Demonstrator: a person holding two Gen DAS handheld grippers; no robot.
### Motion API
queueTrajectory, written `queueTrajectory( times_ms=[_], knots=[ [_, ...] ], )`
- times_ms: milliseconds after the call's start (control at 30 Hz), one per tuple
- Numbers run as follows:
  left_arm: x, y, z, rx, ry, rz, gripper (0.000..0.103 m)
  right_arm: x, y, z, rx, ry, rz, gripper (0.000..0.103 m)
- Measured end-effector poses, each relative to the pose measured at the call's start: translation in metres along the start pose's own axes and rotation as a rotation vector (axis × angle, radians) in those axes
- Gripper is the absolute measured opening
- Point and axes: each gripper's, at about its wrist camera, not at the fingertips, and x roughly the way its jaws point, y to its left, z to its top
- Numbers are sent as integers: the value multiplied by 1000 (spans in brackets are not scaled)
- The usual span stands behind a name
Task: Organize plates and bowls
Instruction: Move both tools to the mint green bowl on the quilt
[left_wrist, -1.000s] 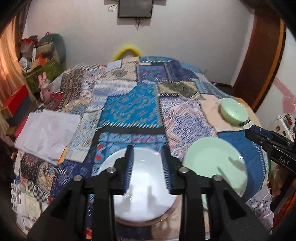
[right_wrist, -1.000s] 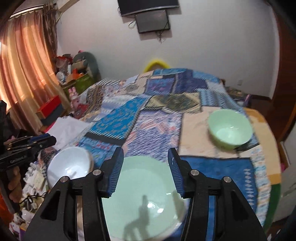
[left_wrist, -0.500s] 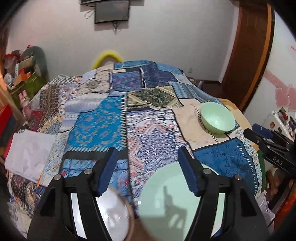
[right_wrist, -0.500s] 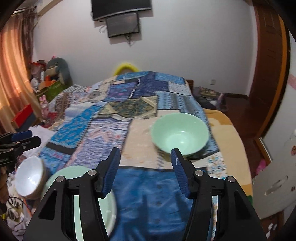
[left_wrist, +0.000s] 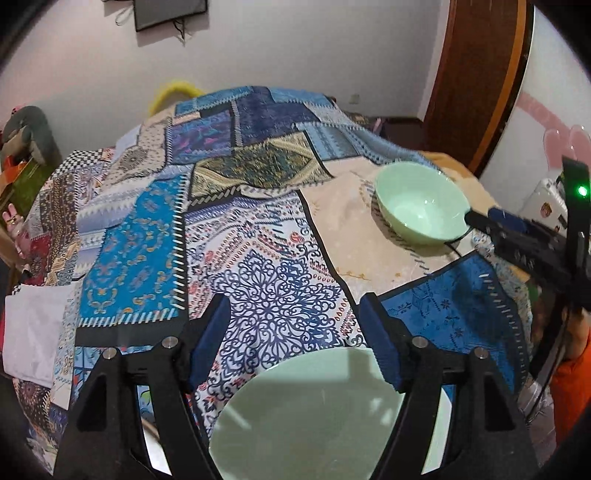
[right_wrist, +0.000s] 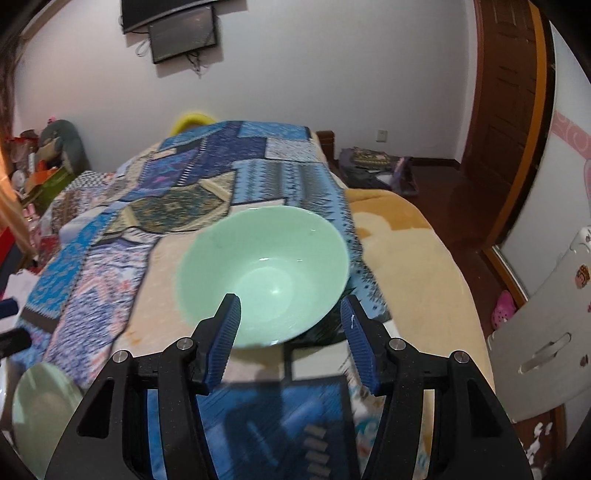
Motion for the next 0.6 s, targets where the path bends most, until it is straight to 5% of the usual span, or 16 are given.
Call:
queueTrajectory(
  times_ms=[400,600],
  knots=[
    [32,1,5,2,48,-9,72,47,-28,7,115,134,51,21],
    [35,-4,8,9,52,-7,72,50,-20,6,54,157,73,21]
  ],
)
